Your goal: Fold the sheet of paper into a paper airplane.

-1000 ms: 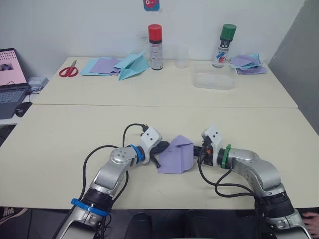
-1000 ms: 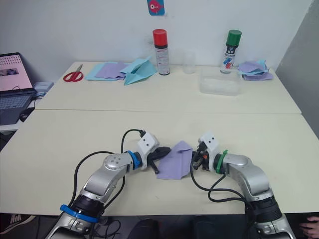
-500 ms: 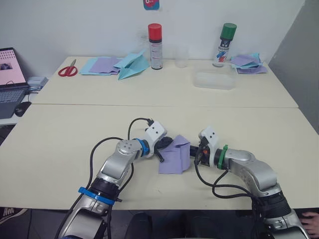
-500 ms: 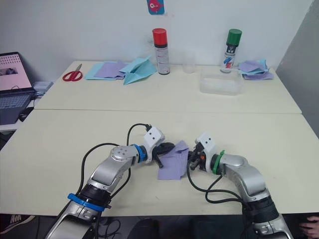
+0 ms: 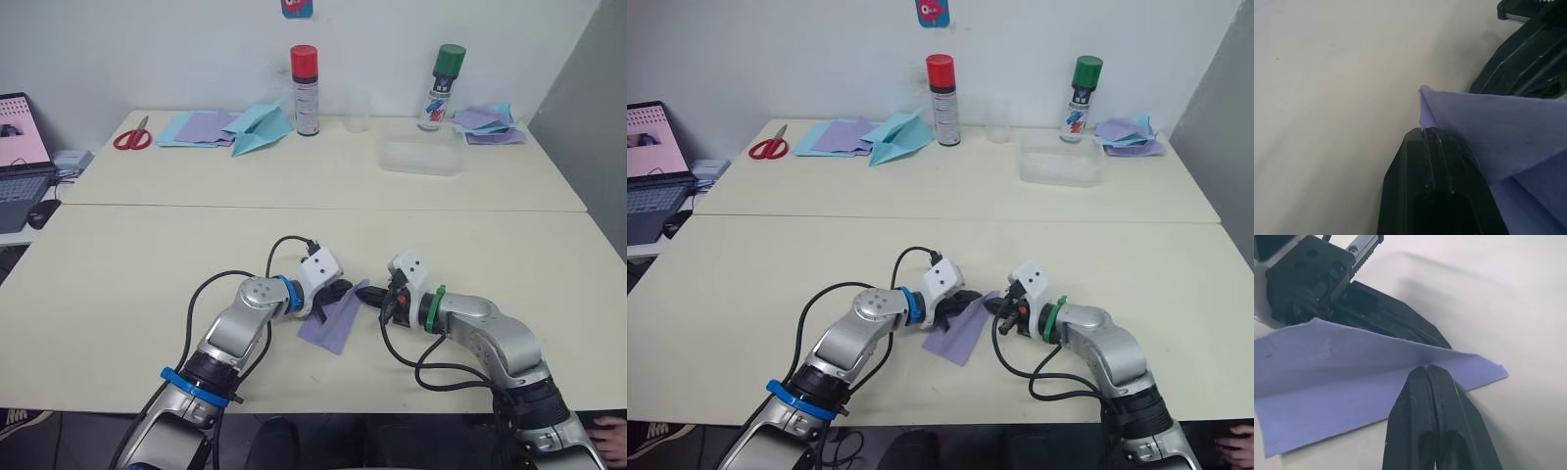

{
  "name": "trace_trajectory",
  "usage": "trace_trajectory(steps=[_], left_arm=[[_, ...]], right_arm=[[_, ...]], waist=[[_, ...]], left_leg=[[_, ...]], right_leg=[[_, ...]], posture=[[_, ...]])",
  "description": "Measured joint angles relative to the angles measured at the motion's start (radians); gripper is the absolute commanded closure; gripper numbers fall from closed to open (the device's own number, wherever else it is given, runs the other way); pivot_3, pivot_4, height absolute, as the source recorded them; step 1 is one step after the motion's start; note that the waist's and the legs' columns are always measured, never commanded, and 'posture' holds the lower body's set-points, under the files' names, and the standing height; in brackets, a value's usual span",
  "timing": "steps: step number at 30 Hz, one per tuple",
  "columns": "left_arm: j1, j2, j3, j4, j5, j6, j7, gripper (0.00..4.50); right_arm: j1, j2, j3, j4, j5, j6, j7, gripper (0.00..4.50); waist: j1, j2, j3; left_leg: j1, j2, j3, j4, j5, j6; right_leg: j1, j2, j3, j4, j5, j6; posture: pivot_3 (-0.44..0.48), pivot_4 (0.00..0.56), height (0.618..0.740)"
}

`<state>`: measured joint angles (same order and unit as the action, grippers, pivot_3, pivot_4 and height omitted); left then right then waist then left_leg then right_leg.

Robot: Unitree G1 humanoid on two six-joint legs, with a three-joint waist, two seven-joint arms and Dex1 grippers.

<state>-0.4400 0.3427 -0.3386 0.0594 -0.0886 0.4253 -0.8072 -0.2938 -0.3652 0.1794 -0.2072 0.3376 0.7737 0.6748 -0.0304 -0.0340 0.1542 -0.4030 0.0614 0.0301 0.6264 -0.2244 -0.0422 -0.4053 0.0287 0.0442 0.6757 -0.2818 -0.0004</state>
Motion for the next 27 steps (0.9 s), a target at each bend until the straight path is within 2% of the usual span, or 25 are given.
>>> trace_trajectory(steps=[9,20,27], left_arm=[[0.009,0.002,0.032,-0.034,-0.065,0.079,-0.032,4.5],[0.021,-0.005,0.049,-0.124,-0.201,0.293,-0.077,4.5],[0.024,0.025,0.022,-0.118,-0.167,0.265,-0.061,4.5]], right_arm=[[0.0,-0.003,0.0,-0.001,0.0,0.0,-0.002,4.49],[-0.008,-0.006,-0.002,-0.001,-0.002,0.0,-0.007,4.49],[-0.009,-0.006,-0.001,-0.001,-0.001,0.0,-0.006,4.49]], waist=[[-0.001,0.0,0.001],[-0.002,0.0,0.002],[-0.001,0.0,0.002]], left_leg=[[0.0,0.0,0.0,0.0,0.0,0.0],[0.0,0.0,-0.001,0.001,0.0,0.0],[0.0,0.0,-0.001,0.0,0.0,0.0]], right_leg=[[-0.001,0.004,0.0,0.001,0.0,0.0],[-0.001,0.004,0.0,0.001,0.0,0.0],[-0.001,0.004,0.0,0.002,0.0,0.0]], posture=[[0.0,0.15,0.74],[0.0,0.15,0.74],[0.0,0.15,0.74]])
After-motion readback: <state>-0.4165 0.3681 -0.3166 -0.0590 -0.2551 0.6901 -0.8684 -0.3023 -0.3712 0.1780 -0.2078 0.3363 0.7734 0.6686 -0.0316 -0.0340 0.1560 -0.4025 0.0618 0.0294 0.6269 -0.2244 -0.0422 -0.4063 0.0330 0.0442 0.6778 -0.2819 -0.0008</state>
